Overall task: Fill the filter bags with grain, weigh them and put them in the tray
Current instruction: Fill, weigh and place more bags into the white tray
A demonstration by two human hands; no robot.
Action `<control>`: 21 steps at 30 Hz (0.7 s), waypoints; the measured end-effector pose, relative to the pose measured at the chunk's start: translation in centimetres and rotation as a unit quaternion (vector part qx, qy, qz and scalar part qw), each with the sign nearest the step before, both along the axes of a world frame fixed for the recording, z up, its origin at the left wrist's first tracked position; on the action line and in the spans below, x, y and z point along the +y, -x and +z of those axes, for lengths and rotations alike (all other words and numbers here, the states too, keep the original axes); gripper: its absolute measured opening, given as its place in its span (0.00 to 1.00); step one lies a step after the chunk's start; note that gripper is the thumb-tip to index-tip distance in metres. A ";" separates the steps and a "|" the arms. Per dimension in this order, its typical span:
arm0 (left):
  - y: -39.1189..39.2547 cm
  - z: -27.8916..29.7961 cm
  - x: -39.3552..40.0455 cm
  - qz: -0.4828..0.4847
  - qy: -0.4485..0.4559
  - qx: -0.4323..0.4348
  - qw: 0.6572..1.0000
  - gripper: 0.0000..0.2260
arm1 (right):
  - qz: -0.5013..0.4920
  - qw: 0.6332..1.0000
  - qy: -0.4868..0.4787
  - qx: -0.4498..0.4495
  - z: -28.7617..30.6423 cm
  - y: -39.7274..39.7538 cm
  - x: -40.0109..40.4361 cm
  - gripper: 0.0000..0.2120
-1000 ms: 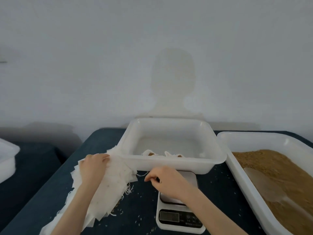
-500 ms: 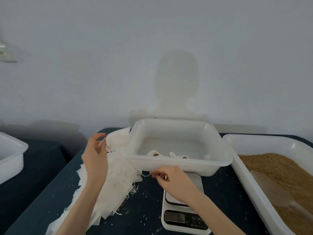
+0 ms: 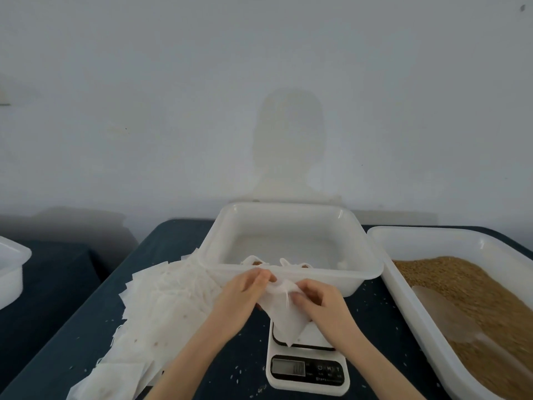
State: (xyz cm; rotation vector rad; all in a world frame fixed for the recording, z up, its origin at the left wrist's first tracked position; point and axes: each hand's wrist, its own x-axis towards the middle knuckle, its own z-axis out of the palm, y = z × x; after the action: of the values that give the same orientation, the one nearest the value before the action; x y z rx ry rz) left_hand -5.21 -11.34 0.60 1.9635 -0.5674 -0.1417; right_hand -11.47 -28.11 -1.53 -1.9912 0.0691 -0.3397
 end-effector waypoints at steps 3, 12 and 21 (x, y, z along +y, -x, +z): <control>0.0 -0.6 -0.3 0.002 -0.039 -0.061 0.997 0.04 | -0.023 0.999 -0.039 0.016 -0.8 0.4 -1.2 0.08; 1.0 -0.8 -2.0 0.108 -0.052 -0.130 0.984 0.09 | -0.229 0.962 0.126 -0.081 -1.1 2.2 -0.9 0.10; 2.4 -1.5 -4.3 0.102 -0.063 -0.104 0.987 0.11 | -0.129 0.991 -0.013 0.021 -0.5 1.4 0.6 0.11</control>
State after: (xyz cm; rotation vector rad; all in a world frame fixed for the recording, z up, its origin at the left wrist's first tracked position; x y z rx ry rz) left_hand -7.63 -15.68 -0.87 2.1615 -0.4981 0.1603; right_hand -12.85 -27.47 -2.04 -1.9664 0.3575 -0.4591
